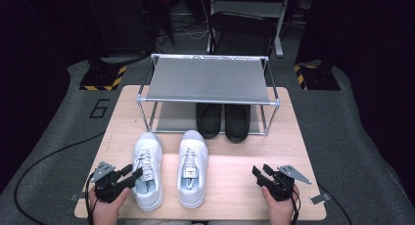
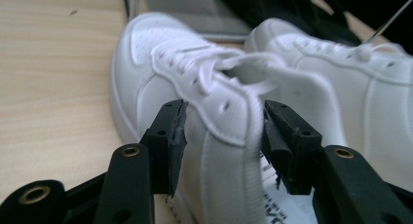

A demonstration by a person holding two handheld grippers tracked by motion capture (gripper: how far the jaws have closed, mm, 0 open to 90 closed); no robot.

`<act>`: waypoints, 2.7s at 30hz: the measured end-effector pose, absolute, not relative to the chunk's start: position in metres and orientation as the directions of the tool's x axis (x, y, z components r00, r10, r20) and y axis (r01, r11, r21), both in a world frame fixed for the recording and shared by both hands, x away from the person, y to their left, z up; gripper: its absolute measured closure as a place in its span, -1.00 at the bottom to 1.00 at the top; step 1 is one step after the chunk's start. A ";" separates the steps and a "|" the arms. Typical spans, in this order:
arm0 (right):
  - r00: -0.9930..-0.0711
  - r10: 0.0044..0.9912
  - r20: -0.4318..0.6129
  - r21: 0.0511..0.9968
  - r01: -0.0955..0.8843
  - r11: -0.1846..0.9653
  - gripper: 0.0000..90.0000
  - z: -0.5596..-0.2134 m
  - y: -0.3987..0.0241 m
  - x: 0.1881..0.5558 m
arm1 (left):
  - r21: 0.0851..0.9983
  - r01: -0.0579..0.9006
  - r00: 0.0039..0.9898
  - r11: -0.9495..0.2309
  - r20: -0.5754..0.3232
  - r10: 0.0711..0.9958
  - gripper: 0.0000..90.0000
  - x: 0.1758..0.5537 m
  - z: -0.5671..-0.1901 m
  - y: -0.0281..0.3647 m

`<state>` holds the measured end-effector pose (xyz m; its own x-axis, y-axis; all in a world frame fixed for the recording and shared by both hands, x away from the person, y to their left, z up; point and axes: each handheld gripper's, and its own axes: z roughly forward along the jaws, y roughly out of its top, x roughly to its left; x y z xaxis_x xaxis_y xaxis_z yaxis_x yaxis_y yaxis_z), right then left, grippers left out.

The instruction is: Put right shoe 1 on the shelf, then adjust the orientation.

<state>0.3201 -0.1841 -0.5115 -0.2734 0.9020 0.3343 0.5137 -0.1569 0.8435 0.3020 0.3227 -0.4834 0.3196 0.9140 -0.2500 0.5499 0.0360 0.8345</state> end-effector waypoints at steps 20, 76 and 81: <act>-0.256 0.889 0.380 0.830 0.519 -0.206 0.04 -0.513 -0.185 0.322 | 0.865 0.500 0.269 -0.033 -0.119 0.956 0.77 0.301 -0.481 0.315; -0.345 0.865 0.365 0.847 0.508 -0.154 -0.41 -0.504 -0.182 0.320 | 0.762 0.636 0.380 -0.121 -0.173 0.909 0.41 0.326 -0.484 0.312; -0.360 0.866 0.348 0.849 0.512 -0.128 -0.44 -0.505 -0.180 0.320 | 0.746 0.652 0.388 -0.134 -0.177 0.904 0.40 0.327 -0.483 0.313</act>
